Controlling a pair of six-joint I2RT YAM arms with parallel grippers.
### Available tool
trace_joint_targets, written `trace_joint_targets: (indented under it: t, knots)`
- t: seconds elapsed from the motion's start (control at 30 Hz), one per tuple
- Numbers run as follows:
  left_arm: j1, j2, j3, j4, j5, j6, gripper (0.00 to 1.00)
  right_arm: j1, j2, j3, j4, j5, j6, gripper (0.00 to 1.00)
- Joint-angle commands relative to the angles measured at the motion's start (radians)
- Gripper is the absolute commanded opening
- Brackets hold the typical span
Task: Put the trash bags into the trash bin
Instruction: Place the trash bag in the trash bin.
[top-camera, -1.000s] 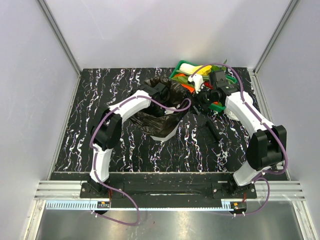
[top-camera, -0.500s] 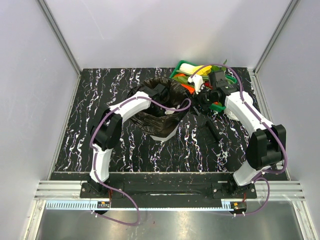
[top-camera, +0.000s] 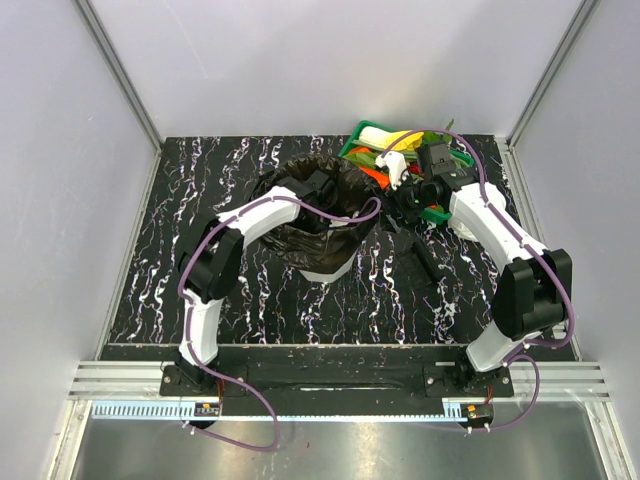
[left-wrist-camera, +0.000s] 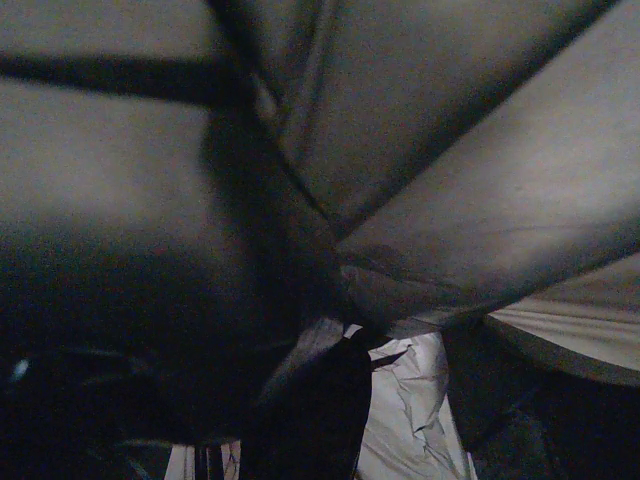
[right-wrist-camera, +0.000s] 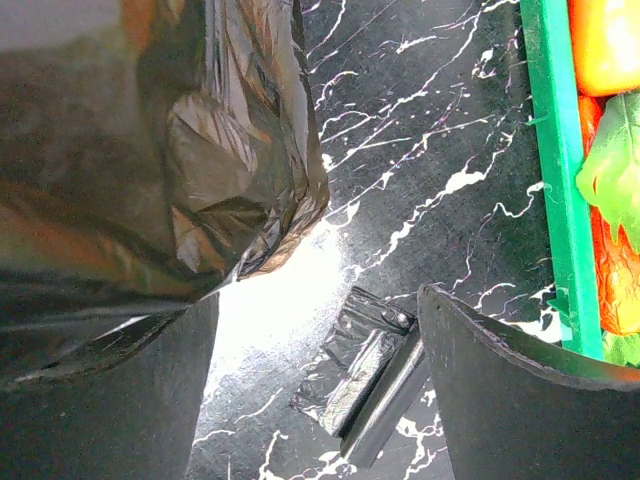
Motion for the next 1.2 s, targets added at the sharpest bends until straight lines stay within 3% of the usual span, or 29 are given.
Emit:
trace_joint_targets:
  t: [0.0,0.4,1.17]
  knots:
    - [-0.002,0.012,-0.04,-0.078,-0.129,0.005,0.99,0.001,-0.018,0.018,-0.001,0.002,0.002,0.85]
    - [-0.004,-0.12,0.103,-0.149,-0.072,-0.034,0.99,0.002,-0.035,0.023,-0.009,0.005,0.004,0.86]
    - [-0.004,-0.235,0.114,-0.154,-0.026,-0.038,0.99,0.001,-0.096,0.196,-0.124,0.129,-0.07,0.85]
